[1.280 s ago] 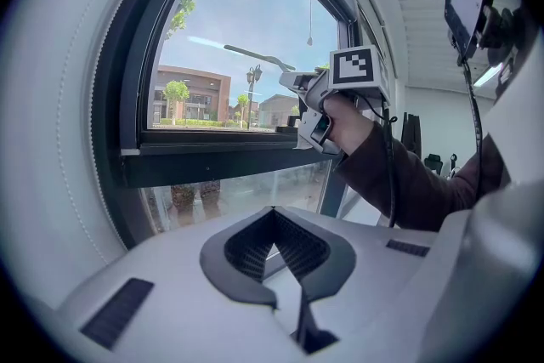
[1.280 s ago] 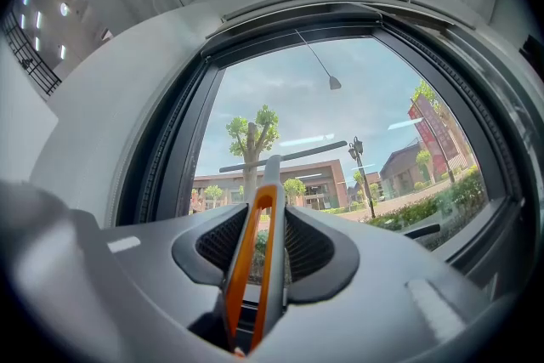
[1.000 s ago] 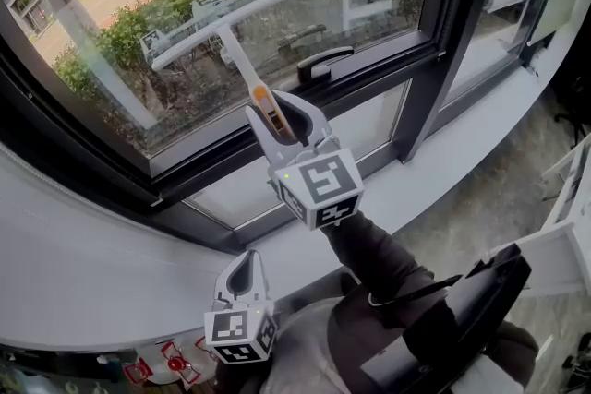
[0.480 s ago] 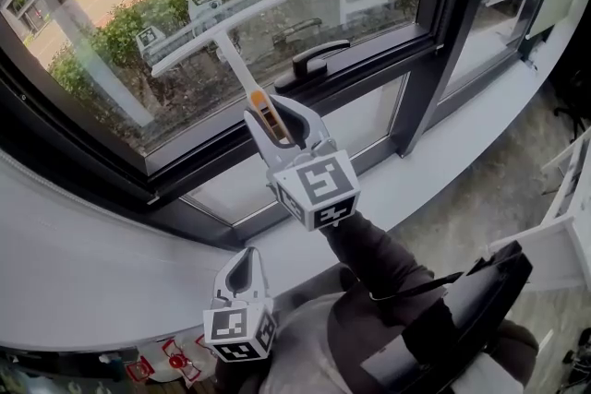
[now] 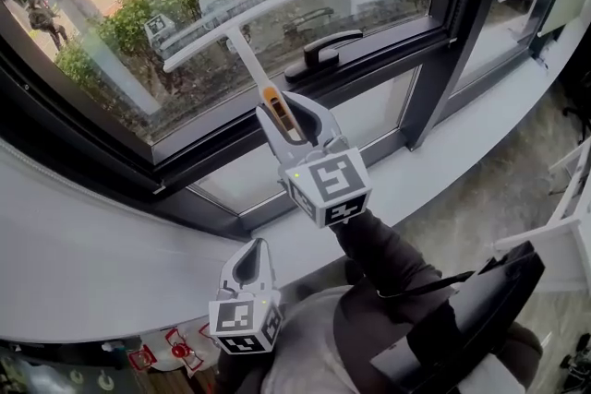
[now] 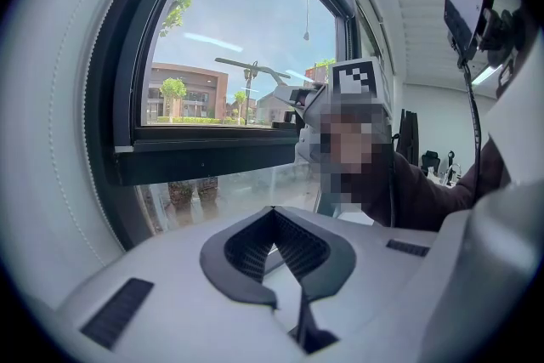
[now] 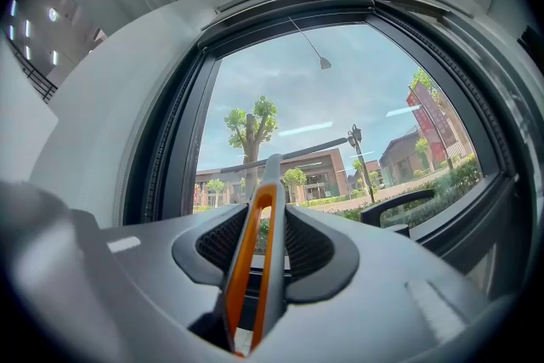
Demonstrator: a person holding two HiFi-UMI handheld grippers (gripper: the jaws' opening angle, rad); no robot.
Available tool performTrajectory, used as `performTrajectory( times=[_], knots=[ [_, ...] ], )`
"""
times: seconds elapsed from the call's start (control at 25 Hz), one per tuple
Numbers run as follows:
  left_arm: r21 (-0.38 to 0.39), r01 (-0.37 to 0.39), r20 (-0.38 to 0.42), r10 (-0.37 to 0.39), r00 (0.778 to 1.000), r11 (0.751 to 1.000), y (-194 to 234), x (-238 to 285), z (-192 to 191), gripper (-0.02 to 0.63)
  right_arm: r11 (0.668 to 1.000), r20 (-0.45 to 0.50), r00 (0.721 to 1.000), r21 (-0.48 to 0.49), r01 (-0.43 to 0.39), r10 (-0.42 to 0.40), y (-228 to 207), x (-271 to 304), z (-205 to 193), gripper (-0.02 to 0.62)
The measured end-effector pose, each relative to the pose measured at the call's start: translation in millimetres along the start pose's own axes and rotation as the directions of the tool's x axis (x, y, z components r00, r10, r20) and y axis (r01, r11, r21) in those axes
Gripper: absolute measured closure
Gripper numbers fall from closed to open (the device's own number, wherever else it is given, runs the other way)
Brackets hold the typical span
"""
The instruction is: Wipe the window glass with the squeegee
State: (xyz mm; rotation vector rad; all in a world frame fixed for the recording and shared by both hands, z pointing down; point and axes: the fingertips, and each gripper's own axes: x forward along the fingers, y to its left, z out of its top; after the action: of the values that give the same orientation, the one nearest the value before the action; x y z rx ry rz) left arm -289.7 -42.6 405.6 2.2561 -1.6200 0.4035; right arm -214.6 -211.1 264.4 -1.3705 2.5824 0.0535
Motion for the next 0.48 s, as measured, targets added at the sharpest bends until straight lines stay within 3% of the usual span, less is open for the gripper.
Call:
performTrajectory(
  times=[0.48],
  knots=[
    [0.009, 0.005, -0.012, -0.004, 1.000, 1.000, -2.1, 1.0, -2.7, 0.606, 1.000, -0.034, 0.999, 0.019, 0.002, -0.001, -0.6, -5.3, -21.1, 0.468]
  ],
)
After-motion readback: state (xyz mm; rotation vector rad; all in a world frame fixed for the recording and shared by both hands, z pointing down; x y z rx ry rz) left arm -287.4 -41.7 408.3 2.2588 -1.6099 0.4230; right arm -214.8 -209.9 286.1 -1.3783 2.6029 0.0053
